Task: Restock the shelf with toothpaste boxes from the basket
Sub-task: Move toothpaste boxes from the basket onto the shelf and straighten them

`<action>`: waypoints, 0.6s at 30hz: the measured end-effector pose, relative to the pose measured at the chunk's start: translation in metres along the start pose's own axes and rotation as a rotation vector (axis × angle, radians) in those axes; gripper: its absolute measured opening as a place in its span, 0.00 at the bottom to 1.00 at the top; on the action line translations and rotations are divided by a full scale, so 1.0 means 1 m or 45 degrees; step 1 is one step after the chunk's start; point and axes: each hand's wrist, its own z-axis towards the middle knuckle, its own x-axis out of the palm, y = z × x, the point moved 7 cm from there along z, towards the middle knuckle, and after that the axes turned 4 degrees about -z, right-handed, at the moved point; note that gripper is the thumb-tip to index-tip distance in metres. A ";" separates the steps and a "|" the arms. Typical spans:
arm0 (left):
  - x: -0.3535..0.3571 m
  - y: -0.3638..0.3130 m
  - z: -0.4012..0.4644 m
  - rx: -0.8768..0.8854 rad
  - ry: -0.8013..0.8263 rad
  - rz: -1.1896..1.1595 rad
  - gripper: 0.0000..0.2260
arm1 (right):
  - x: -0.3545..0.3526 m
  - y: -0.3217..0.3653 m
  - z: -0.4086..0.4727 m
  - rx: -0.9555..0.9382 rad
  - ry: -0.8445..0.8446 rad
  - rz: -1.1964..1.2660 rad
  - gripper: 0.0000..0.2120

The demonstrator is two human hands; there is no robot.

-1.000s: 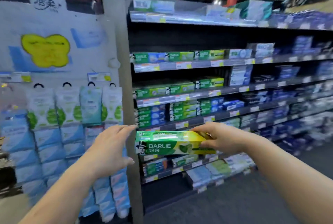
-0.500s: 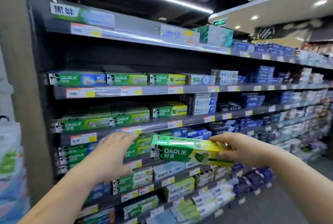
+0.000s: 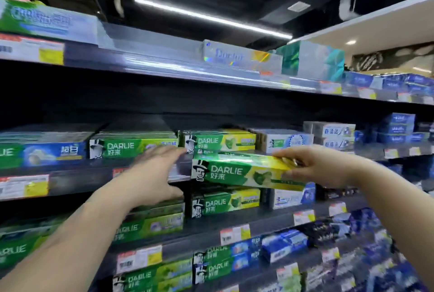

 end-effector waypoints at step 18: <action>0.019 0.014 0.024 -0.298 0.137 0.055 0.42 | -0.008 -0.029 0.174 -0.416 0.103 0.065 0.24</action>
